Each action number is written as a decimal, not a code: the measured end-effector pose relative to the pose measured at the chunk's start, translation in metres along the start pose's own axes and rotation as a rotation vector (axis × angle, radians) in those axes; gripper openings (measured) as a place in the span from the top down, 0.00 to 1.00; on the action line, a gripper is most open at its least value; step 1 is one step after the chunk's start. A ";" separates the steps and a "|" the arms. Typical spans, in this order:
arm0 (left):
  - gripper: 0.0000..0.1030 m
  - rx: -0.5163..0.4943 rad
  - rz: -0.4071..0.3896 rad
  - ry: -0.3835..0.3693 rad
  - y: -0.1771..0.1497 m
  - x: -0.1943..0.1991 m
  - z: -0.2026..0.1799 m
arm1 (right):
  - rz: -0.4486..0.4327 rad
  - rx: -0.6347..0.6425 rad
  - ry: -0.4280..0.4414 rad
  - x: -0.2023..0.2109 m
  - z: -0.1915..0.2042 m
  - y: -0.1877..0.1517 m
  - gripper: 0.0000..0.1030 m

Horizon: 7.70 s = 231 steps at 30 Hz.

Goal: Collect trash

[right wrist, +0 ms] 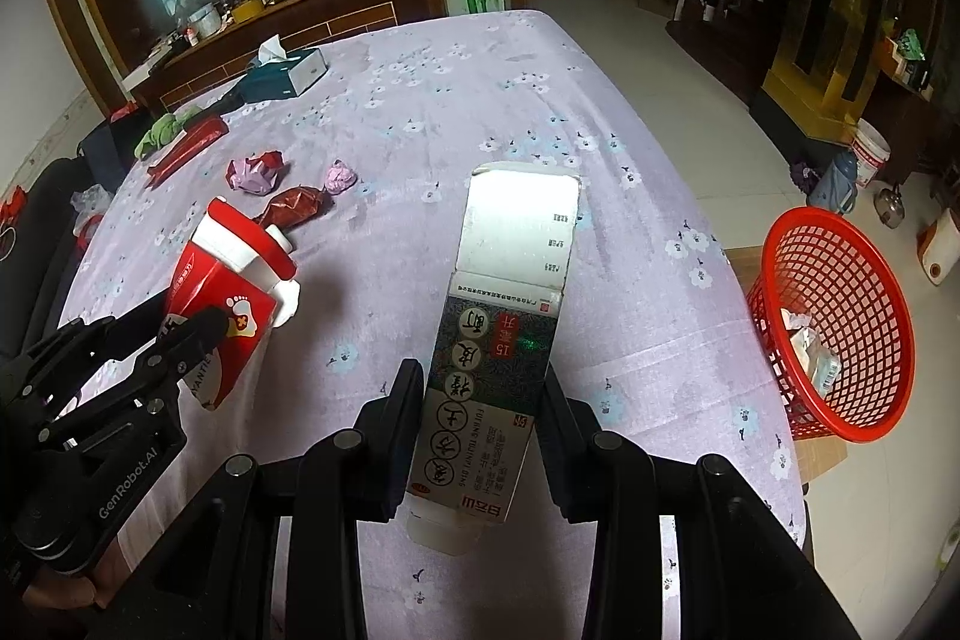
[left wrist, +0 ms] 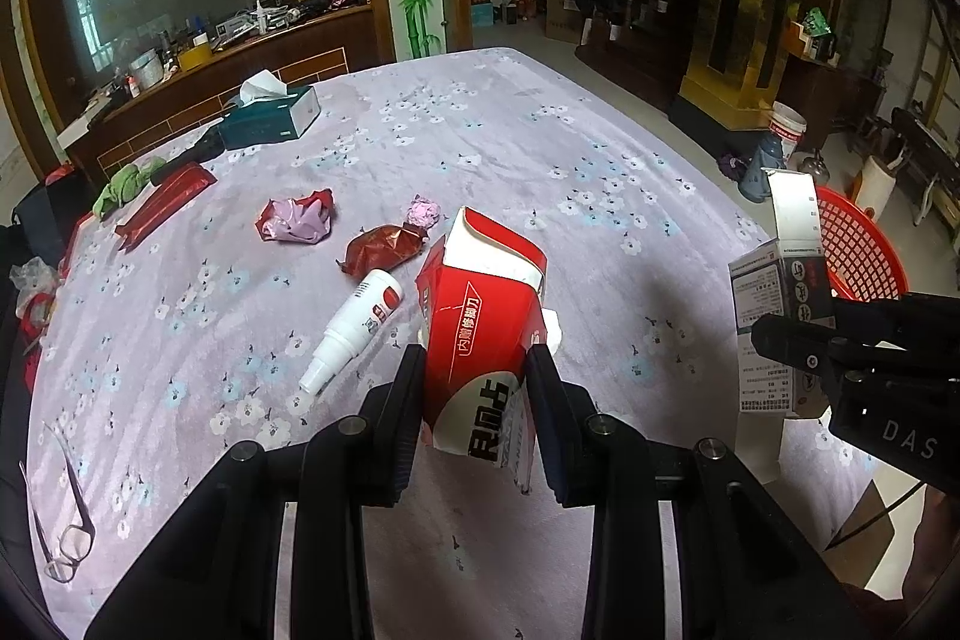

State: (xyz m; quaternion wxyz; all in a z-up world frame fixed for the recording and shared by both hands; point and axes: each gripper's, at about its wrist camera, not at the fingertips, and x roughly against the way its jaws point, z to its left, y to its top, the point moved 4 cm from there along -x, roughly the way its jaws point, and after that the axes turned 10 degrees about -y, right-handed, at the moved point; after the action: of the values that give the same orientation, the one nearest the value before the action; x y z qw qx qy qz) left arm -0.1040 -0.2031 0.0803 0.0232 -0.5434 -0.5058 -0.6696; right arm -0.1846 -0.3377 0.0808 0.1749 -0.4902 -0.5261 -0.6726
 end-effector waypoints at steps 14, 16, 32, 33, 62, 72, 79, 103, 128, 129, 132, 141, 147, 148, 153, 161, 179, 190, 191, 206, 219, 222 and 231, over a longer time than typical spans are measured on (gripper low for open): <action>0.69 -0.021 -0.005 -0.024 -0.001 0.001 -0.012 | -0.002 -0.029 -0.017 0.009 -0.011 -0.009 0.62; 0.69 -0.020 -0.003 -0.031 -0.001 0.001 -0.014 | 0.002 -0.035 -0.015 0.011 -0.012 -0.009 0.62; 0.69 -0.045 -0.006 -0.067 -0.003 -0.001 -0.032 | 0.000 -0.054 -0.065 0.018 -0.028 -0.017 0.62; 0.69 -0.047 -0.007 -0.068 -0.003 -0.001 -0.033 | -0.001 -0.054 -0.068 0.018 -0.029 -0.018 0.62; 0.69 -0.068 0.009 -0.092 -0.001 -0.013 -0.047 | 0.011 -0.064 -0.090 0.013 -0.042 -0.020 0.62; 0.69 -0.071 0.010 -0.095 0.000 -0.015 -0.048 | 0.012 -0.067 -0.091 0.010 -0.046 -0.019 0.62; 0.69 -0.076 0.010 -0.098 0.003 -0.017 -0.054 | 0.013 -0.067 -0.091 0.009 -0.048 -0.019 0.62; 0.69 -0.131 0.022 -0.141 0.009 -0.023 -0.080 | 0.014 -0.163 -0.112 0.017 -0.091 -0.023 0.62; 0.68 -0.299 0.026 -0.369 0.079 -0.074 -0.252 | -0.030 -0.405 -0.211 0.042 -0.279 -0.021 0.62; 0.68 -0.296 0.038 -0.389 0.084 -0.080 -0.260 | -0.033 -0.406 -0.214 0.042 -0.283 -0.019 0.62; 0.67 -0.298 0.062 -0.410 0.092 -0.095 -0.280 | -0.032 -0.415 -0.209 0.041 -0.297 -0.015 0.62; 0.61 -0.293 0.085 -0.419 0.109 -0.130 -0.317 | -0.009 -0.417 -0.187 0.019 -0.325 0.004 0.61; 0.51 -0.226 0.086 -0.407 0.111 -0.122 -0.297 | 0.017 -0.386 -0.163 -0.011 -0.330 0.017 0.59; 0.51 -0.220 0.087 -0.398 0.110 -0.120 -0.293 | 0.025 -0.382 -0.157 -0.017 -0.328 0.018 0.58; 0.51 -0.178 0.095 -0.353 0.095 -0.107 -0.265 | 0.062 -0.342 -0.170 -0.039 -0.324 0.023 0.41; 0.51 -0.085 0.101 -0.255 0.068 -0.085 -0.210 | 0.045 -0.296 -0.078 -0.024 -0.287 0.018 0.41; 0.52 0.115 0.081 -0.053 0.022 -0.034 0.032 | 0.094 -0.135 0.101 0.021 -0.119 -0.019 0.41; 0.55 0.110 0.190 -0.142 0.020 -0.087 0.106 | 0.104 -0.160 0.044 0.032 -0.079 -0.025 0.41; 0.56 0.099 0.190 -0.136 0.021 -0.091 0.107 | 0.103 -0.163 0.037 0.032 -0.076 -0.024 0.41; 0.70 0.132 0.189 -0.180 0.009 -0.112 0.123 | 0.118 -0.141 0.104 0.017 -0.019 0.016 0.41; 0.72 0.282 0.061 -0.093 -0.030 -0.012 0.173 | 0.155 0.128 0.331 -0.072 0.135 0.100 0.45; 0.72 0.325 0.058 -0.074 -0.042 0.000 0.179 | 0.168 0.184 0.354 -0.099 0.171 0.118 0.47; 0.72 0.372 0.049 -0.057 -0.063 0.018 0.182 | 0.243 0.260 0.359 -0.178 0.213 0.150 0.47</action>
State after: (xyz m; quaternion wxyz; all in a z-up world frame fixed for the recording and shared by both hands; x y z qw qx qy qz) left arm -0.0200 -0.0353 0.0337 0.1251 -0.5607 -0.6080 -0.5480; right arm 0.1109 -0.2584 0.0038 0.4067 -0.3961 -0.5059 -0.6494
